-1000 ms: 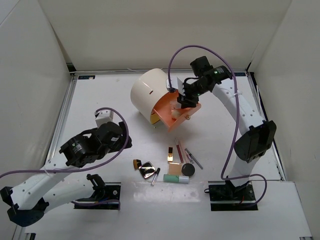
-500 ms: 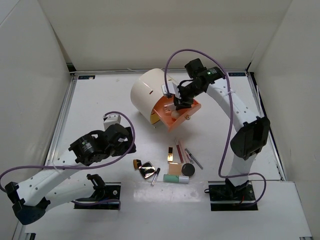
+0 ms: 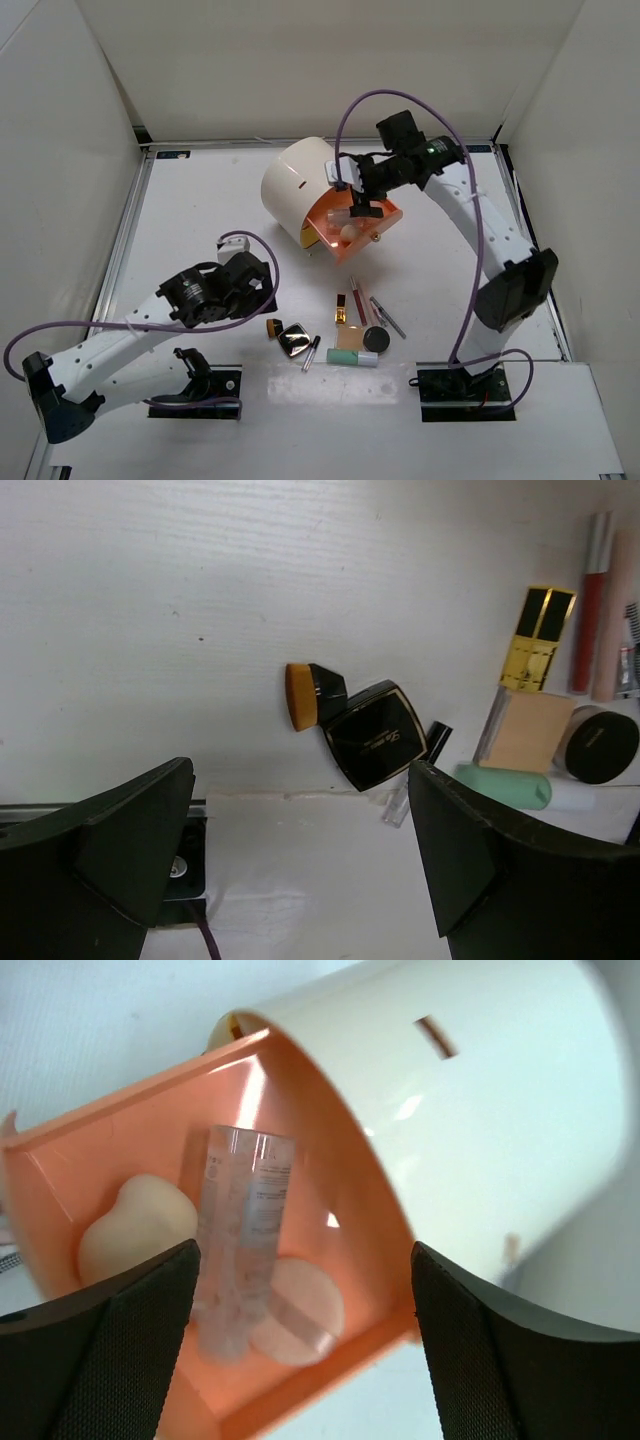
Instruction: Organize the makeup
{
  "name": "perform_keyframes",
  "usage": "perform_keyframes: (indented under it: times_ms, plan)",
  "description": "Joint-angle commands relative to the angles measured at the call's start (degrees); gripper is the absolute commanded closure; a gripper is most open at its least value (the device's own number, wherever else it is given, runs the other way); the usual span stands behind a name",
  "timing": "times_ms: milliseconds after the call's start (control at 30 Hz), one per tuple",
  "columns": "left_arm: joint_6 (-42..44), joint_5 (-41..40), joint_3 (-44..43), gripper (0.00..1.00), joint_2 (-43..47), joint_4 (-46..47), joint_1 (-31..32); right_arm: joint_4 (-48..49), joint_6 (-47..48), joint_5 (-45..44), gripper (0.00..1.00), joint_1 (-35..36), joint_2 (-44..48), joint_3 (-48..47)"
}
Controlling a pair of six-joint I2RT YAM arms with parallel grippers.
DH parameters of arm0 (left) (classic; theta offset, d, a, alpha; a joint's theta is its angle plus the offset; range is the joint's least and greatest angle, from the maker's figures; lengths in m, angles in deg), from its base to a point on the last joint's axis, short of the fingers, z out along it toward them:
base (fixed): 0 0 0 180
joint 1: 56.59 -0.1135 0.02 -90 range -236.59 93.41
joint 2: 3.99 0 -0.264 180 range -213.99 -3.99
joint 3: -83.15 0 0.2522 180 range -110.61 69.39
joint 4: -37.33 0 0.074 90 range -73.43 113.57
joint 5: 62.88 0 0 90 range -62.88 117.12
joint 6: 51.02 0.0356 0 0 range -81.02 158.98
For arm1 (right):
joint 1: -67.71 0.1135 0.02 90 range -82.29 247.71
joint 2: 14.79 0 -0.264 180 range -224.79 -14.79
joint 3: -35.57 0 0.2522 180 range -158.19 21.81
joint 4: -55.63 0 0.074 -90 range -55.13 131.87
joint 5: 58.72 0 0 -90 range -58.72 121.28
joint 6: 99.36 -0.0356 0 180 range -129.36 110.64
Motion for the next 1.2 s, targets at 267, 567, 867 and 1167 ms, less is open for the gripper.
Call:
perform_keyframes:
  times_ms: [267,567,867,1167]
  plan:
    - [-6.25,3.72,5.40,0.02,-5.59,5.99,-0.06,37.85,-38.17,-20.03,0.01,0.10,21.76,14.11]
    - [4.58,3.11,3.21,0.07,-12.98,7.75,0.11,43.17,-64.48,-52.15,0.01,-0.25,30.74,24.14]
    - [20.68,11.56,4.01,0.02,-8.59,23.25,-2.96,34.02,-69.93,-50.40,0.01,-0.25,36.72,29.61]
    - [-1.23,6.99,2.77,0.05,-22.65,9.17,0.63,33.58,-72.57,-52.33,0.01,-0.25,40.23,32.95]
